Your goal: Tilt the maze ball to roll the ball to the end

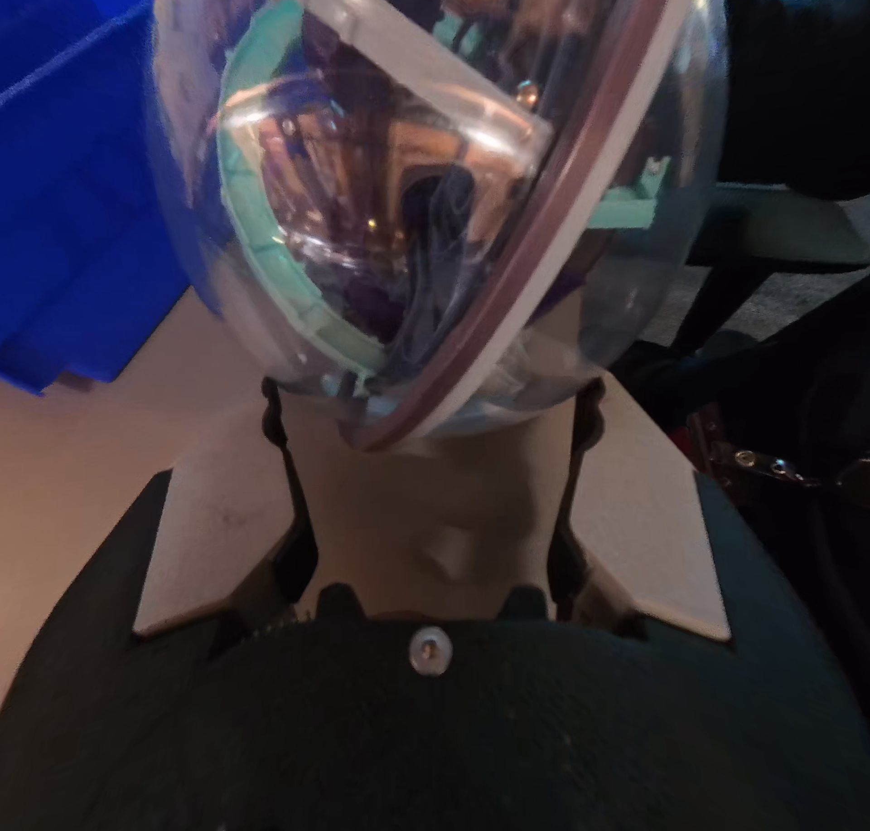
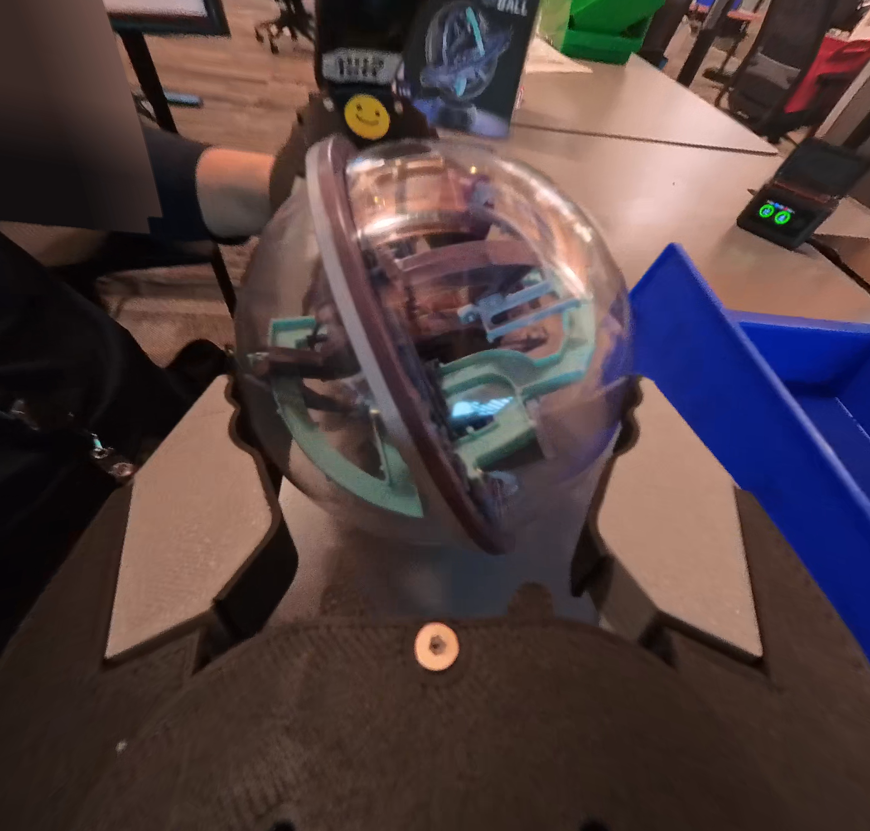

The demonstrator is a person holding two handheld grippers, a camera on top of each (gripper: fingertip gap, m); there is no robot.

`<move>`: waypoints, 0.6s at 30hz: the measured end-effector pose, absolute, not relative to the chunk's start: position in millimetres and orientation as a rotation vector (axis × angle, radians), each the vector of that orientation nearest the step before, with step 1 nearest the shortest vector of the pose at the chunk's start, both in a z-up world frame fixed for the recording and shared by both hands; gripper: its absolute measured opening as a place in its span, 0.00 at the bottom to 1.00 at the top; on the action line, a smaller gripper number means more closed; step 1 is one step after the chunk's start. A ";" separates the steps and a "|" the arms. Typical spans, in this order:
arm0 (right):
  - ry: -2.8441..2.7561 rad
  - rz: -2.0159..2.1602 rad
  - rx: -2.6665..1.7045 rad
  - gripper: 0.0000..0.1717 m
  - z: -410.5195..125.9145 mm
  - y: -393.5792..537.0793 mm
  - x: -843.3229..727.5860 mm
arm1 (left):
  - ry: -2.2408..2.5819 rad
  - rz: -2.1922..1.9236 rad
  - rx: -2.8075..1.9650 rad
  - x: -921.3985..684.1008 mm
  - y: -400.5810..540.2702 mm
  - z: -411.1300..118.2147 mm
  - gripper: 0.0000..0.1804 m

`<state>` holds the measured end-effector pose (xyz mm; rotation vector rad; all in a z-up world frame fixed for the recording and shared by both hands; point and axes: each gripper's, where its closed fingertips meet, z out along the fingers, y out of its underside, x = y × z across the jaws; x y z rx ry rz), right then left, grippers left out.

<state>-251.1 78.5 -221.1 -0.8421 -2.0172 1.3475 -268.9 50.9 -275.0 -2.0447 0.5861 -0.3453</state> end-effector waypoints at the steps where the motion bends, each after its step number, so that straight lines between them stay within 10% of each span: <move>1: -2.027 1.303 -0.844 0.88 -227.2 76.6 -253.3 | 0.576 -0.357 -2.034 -267.6 51.4 -272.9 0.72; 18: -1.927 1.526 -1.123 0.92 -218.1 70.0 -258.2 | 0.472 -0.611 -2.132 -262.2 42.0 -256.7 0.75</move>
